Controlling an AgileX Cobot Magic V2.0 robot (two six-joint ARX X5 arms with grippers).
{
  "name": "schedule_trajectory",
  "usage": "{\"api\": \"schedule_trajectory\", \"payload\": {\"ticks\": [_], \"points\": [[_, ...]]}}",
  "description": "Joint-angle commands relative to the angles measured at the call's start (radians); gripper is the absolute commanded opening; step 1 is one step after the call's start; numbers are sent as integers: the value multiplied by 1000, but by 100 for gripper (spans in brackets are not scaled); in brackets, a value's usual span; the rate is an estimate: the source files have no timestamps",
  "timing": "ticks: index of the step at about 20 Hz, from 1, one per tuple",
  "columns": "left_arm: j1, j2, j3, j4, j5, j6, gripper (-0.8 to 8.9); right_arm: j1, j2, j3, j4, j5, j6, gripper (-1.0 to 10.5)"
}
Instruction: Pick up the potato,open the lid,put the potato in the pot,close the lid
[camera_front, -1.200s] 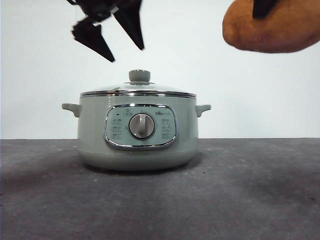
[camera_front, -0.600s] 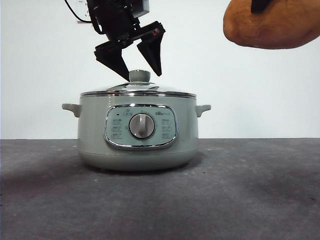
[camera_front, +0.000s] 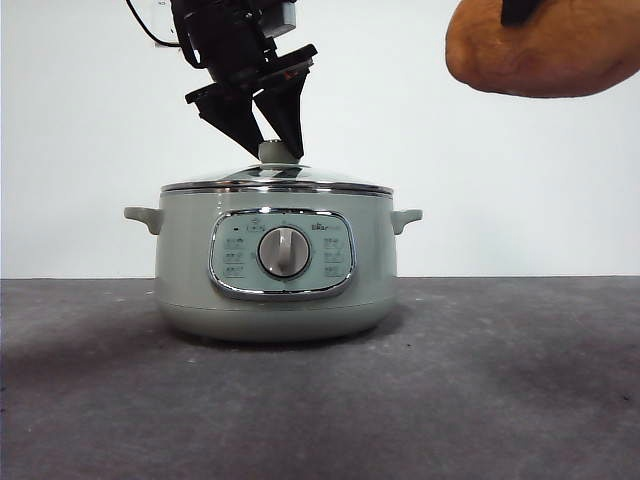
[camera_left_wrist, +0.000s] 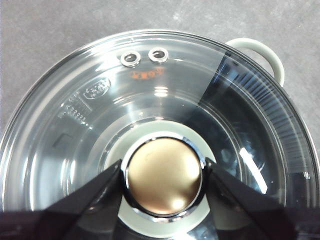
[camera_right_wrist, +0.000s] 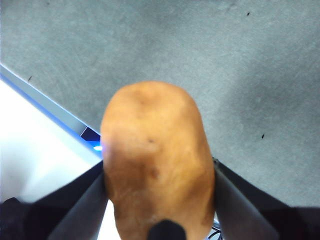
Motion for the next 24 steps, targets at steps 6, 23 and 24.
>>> {"api": "schedule_trajectory", "payload": {"ticks": [6, 23, 24], "points": [[2, 6, 43, -7, -17, -22, -9, 1, 1, 0, 154, 72, 20, -11], [167, 2, 295, -201, -80, -24, -9, -168, 549, 445, 333, -66, 43, -11], [190, 2, 295, -197, -80, -25, -9, -177, 605, 515, 310, -70, 41, -11]]}}
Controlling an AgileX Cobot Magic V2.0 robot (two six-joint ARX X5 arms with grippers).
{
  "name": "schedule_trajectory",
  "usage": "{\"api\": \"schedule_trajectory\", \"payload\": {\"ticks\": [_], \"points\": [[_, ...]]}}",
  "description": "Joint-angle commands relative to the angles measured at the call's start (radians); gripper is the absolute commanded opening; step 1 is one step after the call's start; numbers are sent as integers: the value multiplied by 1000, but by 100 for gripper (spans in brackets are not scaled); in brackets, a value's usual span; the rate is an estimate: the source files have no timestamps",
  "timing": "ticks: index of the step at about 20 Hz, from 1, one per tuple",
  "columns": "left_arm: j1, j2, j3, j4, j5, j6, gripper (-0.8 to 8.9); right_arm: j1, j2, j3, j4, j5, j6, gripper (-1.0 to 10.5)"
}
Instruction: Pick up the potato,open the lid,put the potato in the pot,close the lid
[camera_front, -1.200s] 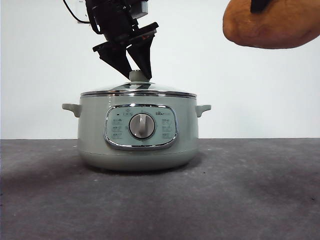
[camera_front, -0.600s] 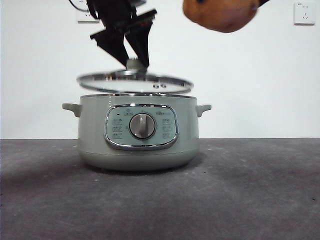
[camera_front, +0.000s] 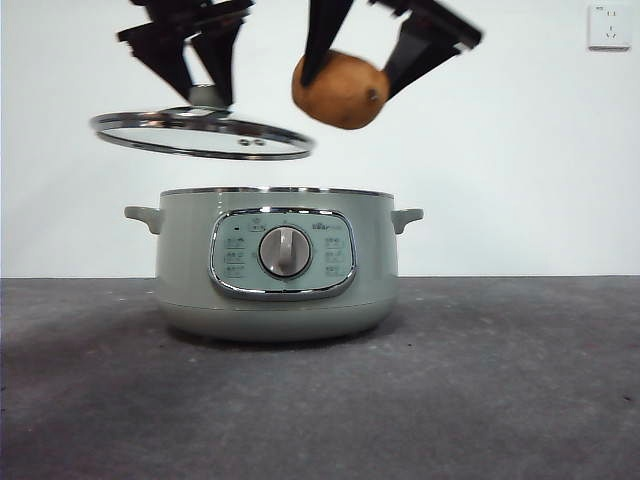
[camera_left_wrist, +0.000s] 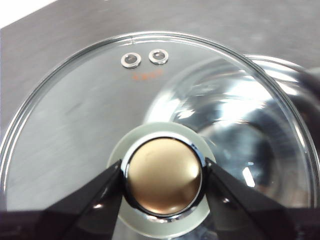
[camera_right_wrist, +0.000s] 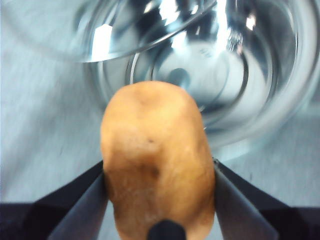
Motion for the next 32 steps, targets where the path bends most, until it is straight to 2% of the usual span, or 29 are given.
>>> {"api": "schedule_trajectory", "payload": {"ticks": [1, 4, 8, 17, 18, 19, 20, 21, 25, 29, 30, 31, 32], "points": [[48, -10, 16, 39, 2, -14, -9, -17, 126, 154, -49, -7, 0, -11], [118, -10, 16, 52, 3, -13, -9, -29, 288, 349, -127, -7, -19, -11], [197, -9, 16, 78, 14, -13, -9, -29, 475, 525, -196, -17, -27, -11], [256, -9, 16, 96, 21, -20, -9, -26, 688, 601, -159, -15, -24, 9], [256, -9, 16, 97, 22, -21, -9, -21, 690, 601, -152, -13, -26, 77], [256, -9, 16, 97, 30, -21, -9, -20, 690, 601, -141, -12, -27, 246], [256, -9, 16, 99, 58, -23, -9, -18, 690, 601, -142, -13, -26, 473], [256, -9, 16, 99, 73, -32, -9, -18, 690, 601, -147, -12, -26, 580], [255, -9, 16, 100, 74, -37, -9, -14, 688, 609, -161, -11, -15, 571], [247, -9, 16, 106, 73, -40, -9, 10, 669, 775, -308, 45, -28, 532], [241, -9, 16, 106, 74, -39, -9, 23, 667, 828, -367, 82, -38, 430], [241, -9, 16, 105, 74, -39, -9, 34, 661, 867, -423, 114, -47, 279], [231, -9, 16, 103, 74, -39, -9, 51, 658, 892, -468, 135, -47, 28]]}}
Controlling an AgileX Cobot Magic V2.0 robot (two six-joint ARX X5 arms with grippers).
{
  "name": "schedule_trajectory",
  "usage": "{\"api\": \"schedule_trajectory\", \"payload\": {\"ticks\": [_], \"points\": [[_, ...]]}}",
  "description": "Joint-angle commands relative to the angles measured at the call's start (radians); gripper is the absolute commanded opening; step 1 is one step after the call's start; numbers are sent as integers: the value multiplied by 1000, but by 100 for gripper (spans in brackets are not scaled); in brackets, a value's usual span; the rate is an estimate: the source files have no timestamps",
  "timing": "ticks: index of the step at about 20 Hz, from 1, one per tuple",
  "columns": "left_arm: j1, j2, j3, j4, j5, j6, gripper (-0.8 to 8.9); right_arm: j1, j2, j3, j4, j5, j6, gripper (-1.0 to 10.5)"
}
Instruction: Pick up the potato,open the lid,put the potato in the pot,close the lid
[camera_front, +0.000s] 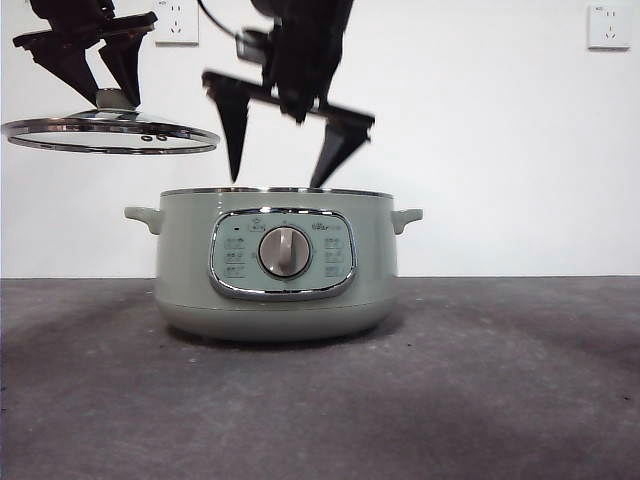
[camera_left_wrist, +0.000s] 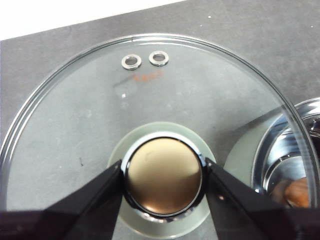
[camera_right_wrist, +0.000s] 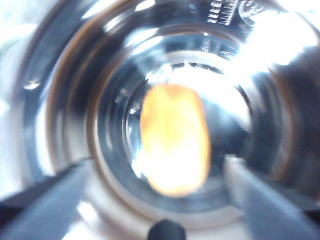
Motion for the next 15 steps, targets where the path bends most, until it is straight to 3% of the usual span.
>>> {"api": "schedule_trajectory", "payload": {"ticks": [1, 3, 8, 15], "points": [[-19, -9, 16, 30, 8, -5, -9, 30, -9, 31, -63, 36, -10, -9], [-39, -7, 16, 26, 8, -2, -9, 71, -49, 30, -92, 105, -21, -9], [-107, -7, 15, -22, 7, -2, -9, 151, -263, -30, -95, 121, -79, -9], [-221, -6, 7, -66, 7, 13, -9, 156, -704, -553, -70, 140, -74, -8]]}}
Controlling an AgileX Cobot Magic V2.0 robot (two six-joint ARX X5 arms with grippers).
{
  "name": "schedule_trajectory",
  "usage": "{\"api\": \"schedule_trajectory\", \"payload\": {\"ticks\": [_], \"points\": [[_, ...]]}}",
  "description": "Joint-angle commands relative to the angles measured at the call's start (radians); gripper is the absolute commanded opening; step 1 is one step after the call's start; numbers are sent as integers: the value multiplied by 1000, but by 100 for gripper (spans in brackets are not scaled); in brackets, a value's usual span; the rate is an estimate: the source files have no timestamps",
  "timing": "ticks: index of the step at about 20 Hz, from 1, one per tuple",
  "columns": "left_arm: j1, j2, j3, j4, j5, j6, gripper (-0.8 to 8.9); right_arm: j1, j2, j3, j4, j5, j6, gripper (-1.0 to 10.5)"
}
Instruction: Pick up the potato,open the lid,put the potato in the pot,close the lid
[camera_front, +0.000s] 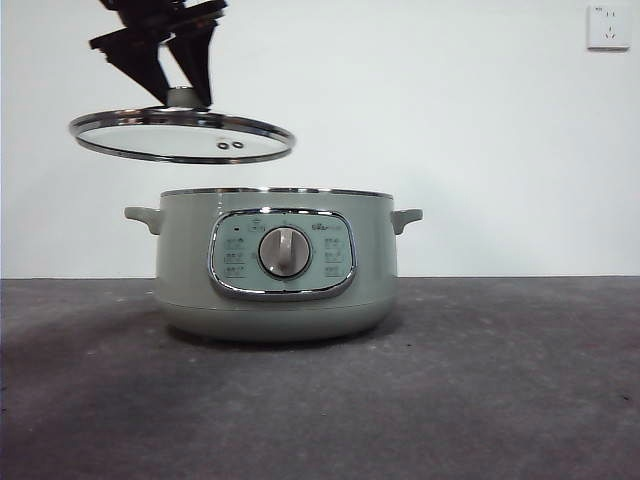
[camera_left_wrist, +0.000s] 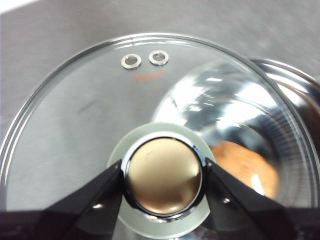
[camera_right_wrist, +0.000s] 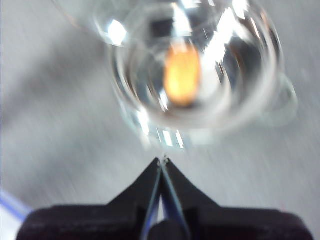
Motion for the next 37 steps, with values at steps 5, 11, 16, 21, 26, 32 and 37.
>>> {"api": "schedule_trajectory", "payload": {"ticks": [5, 11, 16, 21, 26, 32, 37], "points": [[-85, -6, -5, -21, 6, 11, -9, 4, -446, -556, 164, -1, 62, -8], [-163, -1, -5, -49, 6, 14, -9, 4, -700, -843, 232, 2, 159, -8], [-216, 31, -5, -52, 6, -3, -9, 5, -769, -920, 227, 2, 185, -8], [-236, 81, -5, -57, -21, -27, -9, 7, -788, -931, 226, 2, 188, -8], [-236, 114, -5, -64, -29, -31, -9, 7, -788, -932, 229, 2, 188, -8], [-234, 145, -5, -21, -29, -30, -9, 7, -788, -932, 231, 2, 184, -8], [-223, 149, -5, -18, -101, -22, -9, 7, -788, -932, 232, 2, 181, -8]]}}
